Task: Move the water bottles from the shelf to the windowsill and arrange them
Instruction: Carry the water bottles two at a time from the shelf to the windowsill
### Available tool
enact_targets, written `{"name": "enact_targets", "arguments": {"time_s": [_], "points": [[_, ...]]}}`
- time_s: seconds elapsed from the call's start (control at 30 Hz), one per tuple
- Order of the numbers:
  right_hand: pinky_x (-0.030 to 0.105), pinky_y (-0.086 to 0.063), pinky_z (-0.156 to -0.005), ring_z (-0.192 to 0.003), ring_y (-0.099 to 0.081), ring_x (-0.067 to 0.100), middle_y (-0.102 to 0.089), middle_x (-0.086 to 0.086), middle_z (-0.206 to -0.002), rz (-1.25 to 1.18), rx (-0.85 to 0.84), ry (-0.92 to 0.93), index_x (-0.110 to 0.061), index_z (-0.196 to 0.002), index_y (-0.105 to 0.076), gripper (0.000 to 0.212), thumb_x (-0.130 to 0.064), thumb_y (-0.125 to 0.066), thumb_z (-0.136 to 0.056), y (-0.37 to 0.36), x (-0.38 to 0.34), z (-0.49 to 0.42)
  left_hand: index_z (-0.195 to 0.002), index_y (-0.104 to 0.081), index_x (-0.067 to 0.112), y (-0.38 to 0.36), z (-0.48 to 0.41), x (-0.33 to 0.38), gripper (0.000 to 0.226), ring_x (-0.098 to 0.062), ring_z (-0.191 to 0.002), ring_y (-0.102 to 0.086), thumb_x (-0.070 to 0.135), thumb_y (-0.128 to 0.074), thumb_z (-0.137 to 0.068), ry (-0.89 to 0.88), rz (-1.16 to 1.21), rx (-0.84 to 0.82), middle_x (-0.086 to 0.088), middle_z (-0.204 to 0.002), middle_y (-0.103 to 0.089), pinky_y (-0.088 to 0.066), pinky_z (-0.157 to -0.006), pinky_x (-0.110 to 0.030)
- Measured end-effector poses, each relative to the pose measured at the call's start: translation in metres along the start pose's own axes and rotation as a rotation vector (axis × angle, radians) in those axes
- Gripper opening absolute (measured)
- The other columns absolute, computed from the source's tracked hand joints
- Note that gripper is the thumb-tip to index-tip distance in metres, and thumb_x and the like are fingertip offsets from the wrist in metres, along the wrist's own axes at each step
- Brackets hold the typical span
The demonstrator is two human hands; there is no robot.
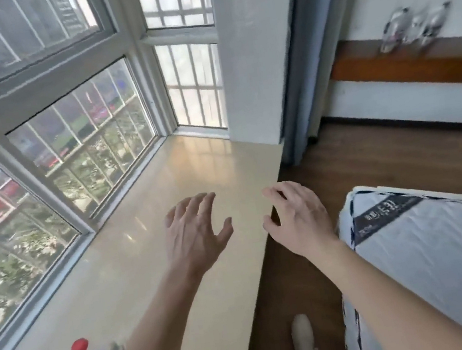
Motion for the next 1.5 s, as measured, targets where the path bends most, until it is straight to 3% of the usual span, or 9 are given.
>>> {"name": "enact_targets", "arguments": {"time_s": [0.43, 0.97, 1.27, 1.5], "points": [[0.042, -0.049, -0.098, -0.116, -0.058, 0.025, -0.064, 0.003, -0.122, 0.071, 0.096, -0.261, -0.017, -0.128, -0.063, 0.046, -0.037, -0.060, -0.086, 0.014, 0.131, 0.025, -0.132, -0.053, 0.022, -0.060, -0.066, 0.124, 0.058, -0.024, -0.122, -0.053, 0.056, -0.051, -0.085, -0.284, 0.070, -0.057, 0.003, -0.130, -0.061, -0.042, -0.099, -0.042], [0.040, -0.049, -0.094, -0.110, -0.060, 0.026, -0.064, 0.003, -0.113, 0.049, 0.165, -0.287, -0.015, -0.117, -0.066, 0.041, -0.029, -0.067, -0.079, -0.008, 0.328, -0.128, -0.134, -0.052, 0.023, -0.159, -0.270, 0.249, 0.061, -0.023, -0.123, -0.051, 0.059, -0.042, -0.085, -0.323, 0.040, -0.091, 0.005, -0.134, -0.058, -0.039, -0.102, -0.040], [0.040, -0.050, -0.093, -0.113, -0.058, 0.024, -0.062, 0.001, -0.118, 0.057, 0.122, -0.360, -0.017, -0.118, -0.064, 0.040, -0.035, -0.060, -0.083, -0.005, 0.411, -0.174, -0.127, -0.056, 0.022, -0.193, -0.351, 0.312, 0.054, -0.025, -0.117, -0.056, 0.054, -0.051, -0.083, -0.381, 0.075, -0.079, 0.004, -0.125, -0.063, -0.044, -0.097, -0.040], [0.042, -0.053, -0.089, -0.109, -0.059, 0.025, -0.062, 0.003, -0.117, 0.057, 0.150, -0.446, -0.017, -0.117, -0.065, 0.040, -0.033, -0.066, -0.080, -0.015, 0.462, -0.215, -0.125, -0.058, 0.022, -0.229, -0.416, 0.345, 0.052, -0.023, -0.113, -0.058, 0.054, -0.052, -0.084, -0.451, 0.087, -0.066, 0.003, -0.122, -0.064, -0.047, -0.094, -0.040]]}}
Point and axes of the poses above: each hand's wrist, its own z-axis away from the middle knuckle, its own y-axis out of the back of the hand, x = y × z, the point moved 1 cm from there along -z, towards the middle knuckle
